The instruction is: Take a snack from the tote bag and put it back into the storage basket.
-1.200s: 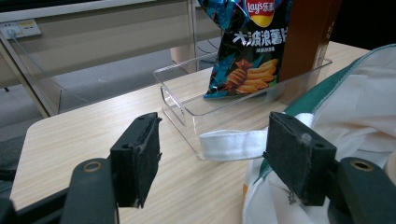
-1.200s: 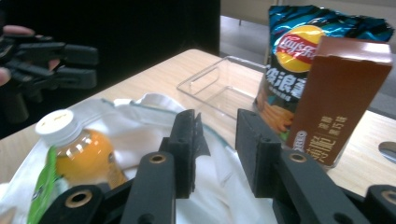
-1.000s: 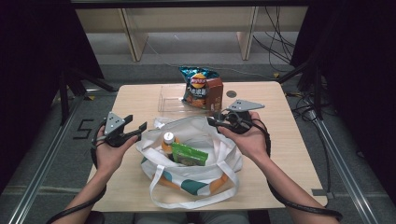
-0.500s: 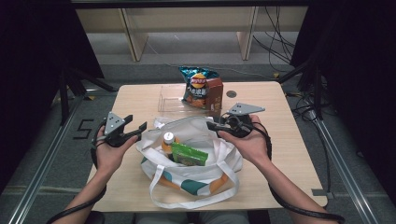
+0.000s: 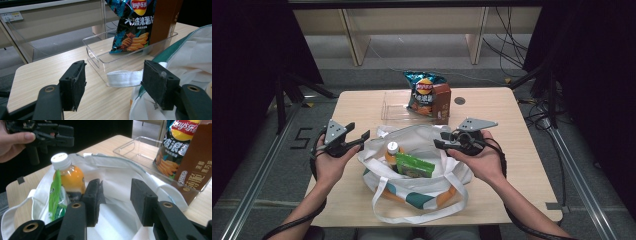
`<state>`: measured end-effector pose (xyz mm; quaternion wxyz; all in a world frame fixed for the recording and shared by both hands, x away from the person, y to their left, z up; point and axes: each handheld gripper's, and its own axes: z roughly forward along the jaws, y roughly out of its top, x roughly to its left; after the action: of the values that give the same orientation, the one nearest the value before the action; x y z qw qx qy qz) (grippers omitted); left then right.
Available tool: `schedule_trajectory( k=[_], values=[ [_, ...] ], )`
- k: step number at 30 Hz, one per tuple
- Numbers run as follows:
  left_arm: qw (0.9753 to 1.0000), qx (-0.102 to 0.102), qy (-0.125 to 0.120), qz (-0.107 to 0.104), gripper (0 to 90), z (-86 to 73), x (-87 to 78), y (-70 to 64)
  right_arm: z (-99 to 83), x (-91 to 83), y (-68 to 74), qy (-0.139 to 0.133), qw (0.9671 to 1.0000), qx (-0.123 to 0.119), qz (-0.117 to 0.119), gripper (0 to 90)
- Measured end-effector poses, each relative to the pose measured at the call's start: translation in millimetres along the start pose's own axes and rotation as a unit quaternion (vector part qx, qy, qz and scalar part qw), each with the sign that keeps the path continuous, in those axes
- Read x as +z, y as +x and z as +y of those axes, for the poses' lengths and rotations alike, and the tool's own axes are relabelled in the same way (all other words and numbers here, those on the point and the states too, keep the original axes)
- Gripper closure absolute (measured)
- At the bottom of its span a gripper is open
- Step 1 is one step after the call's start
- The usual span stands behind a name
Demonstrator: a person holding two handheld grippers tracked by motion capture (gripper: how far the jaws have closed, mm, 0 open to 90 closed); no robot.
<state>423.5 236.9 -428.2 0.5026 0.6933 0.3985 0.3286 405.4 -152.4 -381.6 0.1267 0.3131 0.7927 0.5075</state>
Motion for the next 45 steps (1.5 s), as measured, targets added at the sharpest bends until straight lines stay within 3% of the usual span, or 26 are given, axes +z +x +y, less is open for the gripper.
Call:
schedule_trajectory(
  k=[6, 7, 9, 10, 13, 20, 22, 23, 24, 26, 28, 32, 33, 36, 37, 39, 41, 43, 45],
  values=[
    [1.0000, 0.000, -0.002, 0.000, 34.6, 0.6, -1.3, -0.1, -3.3, -0.4, 3.2, 0.002, 0.9998, -0.015, 0.012, 59.7],
    [1.0000, -0.001, -0.003, -0.001, 34.6, 0.6, -1.4, -0.2, -3.5, -2.4, 6.4, 0.010, 0.9999, 0.000, 0.007, 59.6],
    [1.0000, 0.000, -0.004, -0.001, 34.6, 1.2, -2.0, 0.1, -3.8, -0.4, 7.5, 0.003, 0.9998, -0.010, 0.019, 59.6],
    [1.0000, -0.001, -0.005, -0.001, 34.6, 1.5, -2.2, 0.2, -3.9, -1.4, 8.2, 0.006, 0.9997, -0.020, 0.011, 59.6],
    [1.0000, -0.001, -0.006, -0.001, 34.6, 1.6, -2.1, 0.2, -5.0, 0.0, 14.4, 0.009, 0.9996, -0.007, 0.027, 59.5],
    [1.0000, -0.002, -0.003, -0.001, 34.6, 1.2, -0.8, -0.7, -3.8, 0.1, 22.7, 0.005, 0.9993, -0.015, 0.034, 59.5],
    [1.0000, -0.001, -0.002, 0.000, 34.6, 1.2, -1.0, -0.5, -4.1, 0.3, 24.2, 0.016, 0.9989, -0.011, 0.043, 59.5],
    [1.0000, -0.002, -0.002, 0.000, 34.6, 1.2, -1.1, -0.4, -5.3, 2.6, 25.5, 0.006, 0.9990, -0.009, 0.044, 59.6],
    [1.0000, -0.002, -0.002, 0.000, 34.6, 1.2, -1.1, -0.2, -4.9, 2.5, 24.8, 0.012, 0.9984, -0.017, 0.052, 59.5],
    [1.0000, -0.002, -0.003, 0.000, 34.6, 1.3, -1.4, -0.2, -5.0, 1.5, 28.0, 0.018, 0.9985, -0.006, 0.052, 59.5],
    [1.0000, -0.001, -0.004, 0.000, 34.6, 1.4, -1.7, -0.3, -5.3, 3.7, 26.7, 0.014, 0.9978, -0.019, 0.061, 59.3],
    [1.0000, 0.000, -0.005, -0.001, 34.6, 2.0, -2.0, -0.3, -8.2, 5.6, 30.8, 0.019, 0.9977, -0.013, 0.064, 59.2],
    [1.0000, 0.000, -0.005, -0.001, 34.6, 2.0, -2.1, -0.3, -7.9, 5.5, 29.9, 0.021, 0.9975, -0.026, 0.063, 59.1],
    [1.0000, 0.000, -0.004, -0.001, 34.6, 1.8, -1.8, -0.3, -8.1, 5.4, 31.9, 0.024, 0.9973, -0.019, 0.067, 58.9],
    [1.0000, 0.001, -0.004, -0.001, 34.6, 1.8, -1.8, -0.4, -7.9, 5.3, 31.4, 0.021, 0.9974, -0.029, 0.063, 58.8],
    [1.0000, 0.001, -0.004, 0.000, 34.7, 1.8, -1.5, -0.8, -8.7, 6.7, 32.1, 0.024, 0.9967, -0.019, 0.075, 58.1],
    [1.0000, 0.000, -0.004, -0.001, 34.7, 1.9, -1.3, -1.1, -10.1, 8.0, 30.6, 0.022, 0.9968, -0.023, 0.073, 57.9],
    [1.0000, 0.000, -0.005, -0.001, 34.7, 1.9, -1.3, -1.2, -11.0, 6.6, 32.2, 0.033, 0.9970, -0.007, 0.070, 57.8],
    [1.0000, 0.000, -0.004, -0.001, 34.7, 1.7, -1.2, -0.9, -11.7, 8.2, 33.7, 0.028, 0.9969, -0.008, 0.073, 57.6]
  ],
)
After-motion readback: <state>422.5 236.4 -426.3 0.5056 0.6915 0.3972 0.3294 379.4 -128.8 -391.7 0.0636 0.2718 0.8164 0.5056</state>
